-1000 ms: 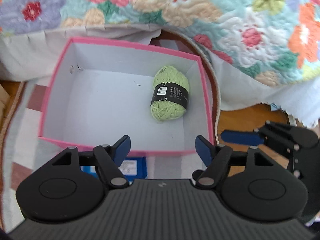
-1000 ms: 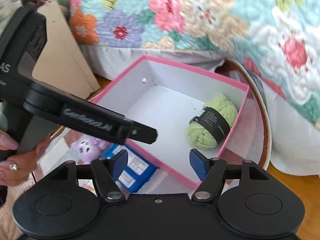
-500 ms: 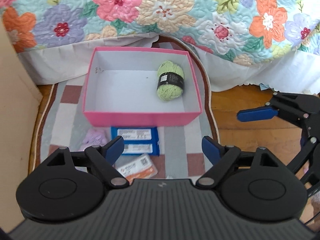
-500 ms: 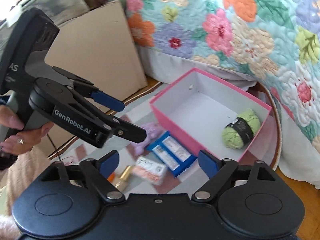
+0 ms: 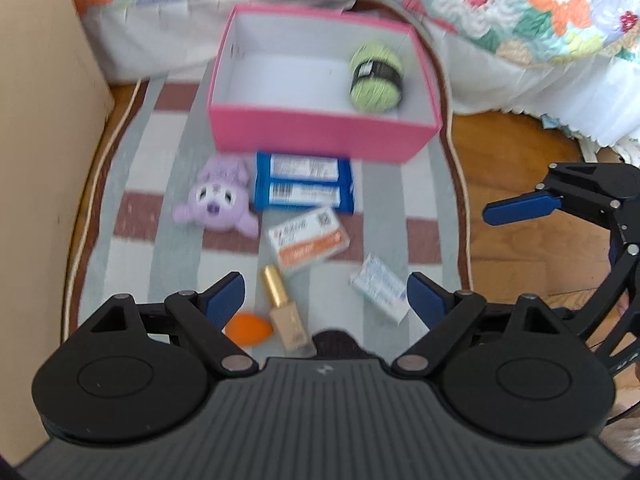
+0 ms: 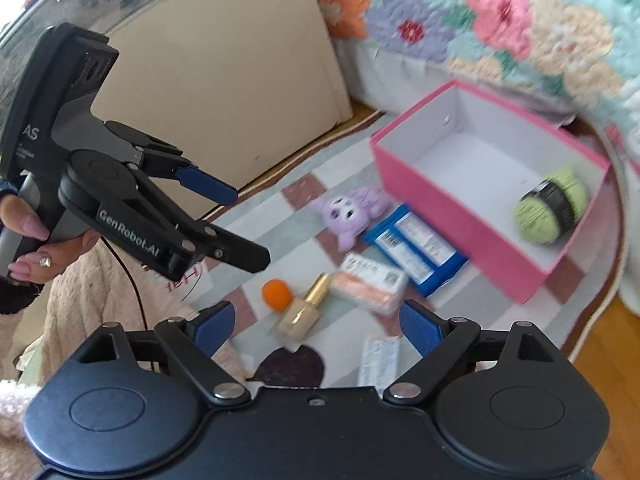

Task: Organize objects
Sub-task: 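Move the left gripper back to the gold-capped foundation bottle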

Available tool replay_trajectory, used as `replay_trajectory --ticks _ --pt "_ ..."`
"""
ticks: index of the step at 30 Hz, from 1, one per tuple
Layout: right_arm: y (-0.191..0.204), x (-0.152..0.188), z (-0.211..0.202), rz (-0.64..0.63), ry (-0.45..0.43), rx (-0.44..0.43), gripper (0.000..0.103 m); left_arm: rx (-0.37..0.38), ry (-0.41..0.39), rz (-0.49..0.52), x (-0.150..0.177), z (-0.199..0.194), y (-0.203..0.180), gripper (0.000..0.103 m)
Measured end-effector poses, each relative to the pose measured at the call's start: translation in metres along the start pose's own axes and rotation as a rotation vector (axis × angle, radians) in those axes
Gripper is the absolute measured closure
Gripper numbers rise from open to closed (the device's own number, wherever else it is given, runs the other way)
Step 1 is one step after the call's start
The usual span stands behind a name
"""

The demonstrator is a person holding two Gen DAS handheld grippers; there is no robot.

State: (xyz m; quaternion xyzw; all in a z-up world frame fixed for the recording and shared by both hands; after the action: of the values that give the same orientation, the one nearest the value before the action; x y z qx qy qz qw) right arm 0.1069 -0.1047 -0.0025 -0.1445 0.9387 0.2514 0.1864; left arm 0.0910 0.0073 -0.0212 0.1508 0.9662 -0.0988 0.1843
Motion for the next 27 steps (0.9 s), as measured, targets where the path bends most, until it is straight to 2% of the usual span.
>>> replay_trajectory --ticks 5,10,16,18,19,21,23,27 --pt "-0.001 0.005 0.04 0.013 0.065 -0.008 0.011 0.022 0.053 -0.056 0.021 0.023 0.011 0.015" --pt "-0.006 0.008 0.081 0.052 0.128 -0.057 0.011 0.036 0.09 -0.127 0.032 0.044 0.024 0.015" --pt "-0.011 0.015 0.132 0.104 0.203 -0.102 0.012 0.037 0.118 -0.184 0.04 0.077 0.036 0.021" --pt "-0.015 0.016 0.147 0.128 0.223 -0.114 0.016 0.048 0.125 -0.204 0.041 0.089 0.039 0.035" --pt "-0.017 0.016 0.155 0.139 0.231 -0.124 0.018 0.058 0.128 -0.208 0.042 0.095 0.04 0.045" --pt "-0.021 0.019 0.17 0.179 0.261 -0.149 0.026 0.071 0.138 -0.222 0.044 0.106 0.043 0.053" --pt "-0.025 0.022 0.182 0.208 0.283 -0.172 0.033 0.086 0.143 -0.229 0.047 0.116 0.044 0.066" --pt "-0.028 0.031 0.202 0.233 0.315 -0.161 0.045 0.076 0.176 -0.266 0.056 0.135 0.048 0.068"
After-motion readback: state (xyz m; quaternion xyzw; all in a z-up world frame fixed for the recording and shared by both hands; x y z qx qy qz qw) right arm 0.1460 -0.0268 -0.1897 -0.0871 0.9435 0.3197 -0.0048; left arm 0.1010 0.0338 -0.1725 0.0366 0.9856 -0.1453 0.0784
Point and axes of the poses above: each gripper's, at about its wrist camera, not at the fingertips, and z roughly the way its jaws point, y to its left, x to its underside, the point moved 2 cm from there along z, roughly the way its jaws point, and after that the axes turned 12 degrees about z, right-handed, at the moved point
